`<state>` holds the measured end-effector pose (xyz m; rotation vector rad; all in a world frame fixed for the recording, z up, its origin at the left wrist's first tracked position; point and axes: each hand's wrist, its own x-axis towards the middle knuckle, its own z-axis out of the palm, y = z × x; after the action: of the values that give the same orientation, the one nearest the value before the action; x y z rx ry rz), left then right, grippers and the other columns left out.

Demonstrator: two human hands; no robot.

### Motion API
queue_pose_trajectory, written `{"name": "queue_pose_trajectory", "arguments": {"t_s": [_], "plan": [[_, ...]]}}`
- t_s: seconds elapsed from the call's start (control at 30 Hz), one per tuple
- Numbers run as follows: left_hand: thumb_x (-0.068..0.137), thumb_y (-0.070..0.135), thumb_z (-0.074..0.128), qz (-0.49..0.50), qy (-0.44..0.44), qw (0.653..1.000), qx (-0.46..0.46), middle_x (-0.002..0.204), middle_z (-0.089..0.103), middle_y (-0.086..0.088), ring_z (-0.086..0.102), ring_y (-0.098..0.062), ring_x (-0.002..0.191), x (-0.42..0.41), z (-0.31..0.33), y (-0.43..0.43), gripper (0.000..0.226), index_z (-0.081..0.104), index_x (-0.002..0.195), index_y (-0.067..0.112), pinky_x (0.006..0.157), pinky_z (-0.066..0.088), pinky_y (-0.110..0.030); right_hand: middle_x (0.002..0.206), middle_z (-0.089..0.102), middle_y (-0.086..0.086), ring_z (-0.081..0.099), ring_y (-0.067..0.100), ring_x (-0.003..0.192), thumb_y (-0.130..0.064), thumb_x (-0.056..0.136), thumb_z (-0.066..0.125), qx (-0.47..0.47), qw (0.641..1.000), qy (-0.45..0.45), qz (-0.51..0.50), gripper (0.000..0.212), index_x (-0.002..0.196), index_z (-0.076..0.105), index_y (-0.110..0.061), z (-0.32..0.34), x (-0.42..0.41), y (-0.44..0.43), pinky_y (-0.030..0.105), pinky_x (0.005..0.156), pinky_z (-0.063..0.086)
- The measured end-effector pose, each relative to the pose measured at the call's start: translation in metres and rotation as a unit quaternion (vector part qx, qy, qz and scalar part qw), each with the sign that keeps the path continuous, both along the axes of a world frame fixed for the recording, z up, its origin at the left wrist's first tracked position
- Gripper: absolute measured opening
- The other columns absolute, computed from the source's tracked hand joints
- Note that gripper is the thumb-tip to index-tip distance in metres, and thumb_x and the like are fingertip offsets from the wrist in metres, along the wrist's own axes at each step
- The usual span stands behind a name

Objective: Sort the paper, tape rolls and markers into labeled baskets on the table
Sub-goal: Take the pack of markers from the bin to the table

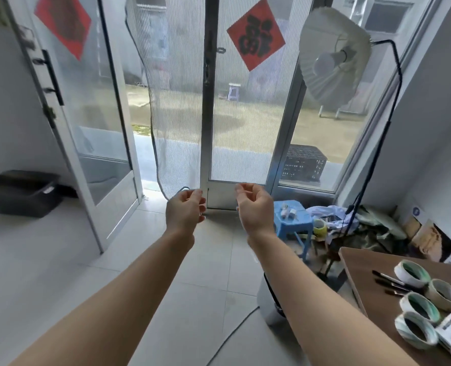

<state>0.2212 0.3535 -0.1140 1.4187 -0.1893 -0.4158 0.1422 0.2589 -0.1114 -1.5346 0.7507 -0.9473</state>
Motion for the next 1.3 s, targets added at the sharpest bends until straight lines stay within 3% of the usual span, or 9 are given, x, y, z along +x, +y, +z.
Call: {"name": "queue_pose_trajectory", "arguments": {"t_s": [0.13,0.3,0.43,0.6,0.77,0.97,1.3], "plan": [[0.096,0.019,0.052,0.058,0.001,0.998,-0.002,0.090,0.064,-0.007,0.060,-0.021,0.081,0.032,0.002,0.021,0.019,0.063,0.105,0.006,0.070,0.051,-0.033,0.083,0.063,-0.007,0.059,0.011,0.081,-0.025,0.093,0.060,-0.008,0.998,0.000,0.064,0.009,0.095,0.065,-0.018,0.004,0.045,0.014,0.035,0.082,0.052],[0.096,0.019,0.053,0.138,-0.001,0.990,-0.011,0.085,0.063,-0.006,0.059,-0.022,0.080,0.072,0.007,0.037,0.014,0.062,0.091,0.011,0.068,0.050,-0.032,0.085,0.065,-0.007,0.063,0.016,0.088,-0.024,0.092,0.062,-0.011,0.991,-0.002,0.130,0.010,0.082,0.062,-0.028,0.007,0.100,0.025,0.040,0.088,0.054],[0.097,0.021,0.051,0.193,-0.007,0.981,-0.008,0.088,0.063,-0.005,0.059,-0.020,0.080,0.105,0.012,0.044,0.018,0.063,0.099,0.008,0.070,0.051,-0.033,0.087,0.064,-0.012,0.062,0.011,0.089,-0.026,0.092,0.061,-0.022,0.982,0.004,0.189,0.011,0.098,0.066,-0.018,0.011,0.142,0.026,0.038,0.092,0.054],[0.097,0.023,0.052,0.258,0.002,0.966,-0.011,0.088,0.064,-0.005,0.060,-0.020,0.080,0.138,0.011,0.056,0.017,0.064,0.097,0.010,0.070,0.053,-0.033,0.086,0.066,-0.011,0.064,0.013,0.088,-0.026,0.091,0.062,-0.030,0.969,0.013,0.246,0.003,0.091,0.065,-0.024,0.012,0.187,0.034,0.043,0.090,0.055],[0.096,0.019,0.051,0.317,0.010,0.948,-0.022,0.083,0.061,-0.005,0.057,-0.019,0.076,0.166,0.010,0.079,0.015,0.062,0.089,0.012,0.064,0.049,-0.029,0.102,0.071,0.005,0.065,0.019,0.093,-0.025,0.091,0.061,-0.026,0.955,0.025,0.294,0.021,0.105,0.069,-0.011,0.014,0.226,0.052,0.040,0.087,0.056],[0.095,0.018,0.052,0.368,0.016,0.929,-0.031,0.079,0.060,-0.003,0.055,-0.016,0.069,0.212,0.006,0.112,0.015,0.062,0.086,0.011,0.060,0.047,-0.028,0.105,0.070,0.005,0.065,0.020,0.097,-0.026,0.093,0.060,-0.030,0.937,0.033,0.347,0.026,0.111,0.067,-0.008,0.013,0.281,0.083,0.040,0.090,0.056],[0.095,0.019,0.053,0.404,0.018,0.914,-0.034,0.078,0.061,-0.001,0.057,-0.016,0.069,0.333,0.001,0.175,0.015,0.064,0.091,0.010,0.059,0.047,-0.027,0.101,0.071,0.007,0.066,0.022,0.095,-0.026,0.093,0.060,-0.035,0.922,0.031,0.385,0.019,0.103,0.068,-0.013,0.005,0.415,0.146,0.039,0.087,0.055]]}}
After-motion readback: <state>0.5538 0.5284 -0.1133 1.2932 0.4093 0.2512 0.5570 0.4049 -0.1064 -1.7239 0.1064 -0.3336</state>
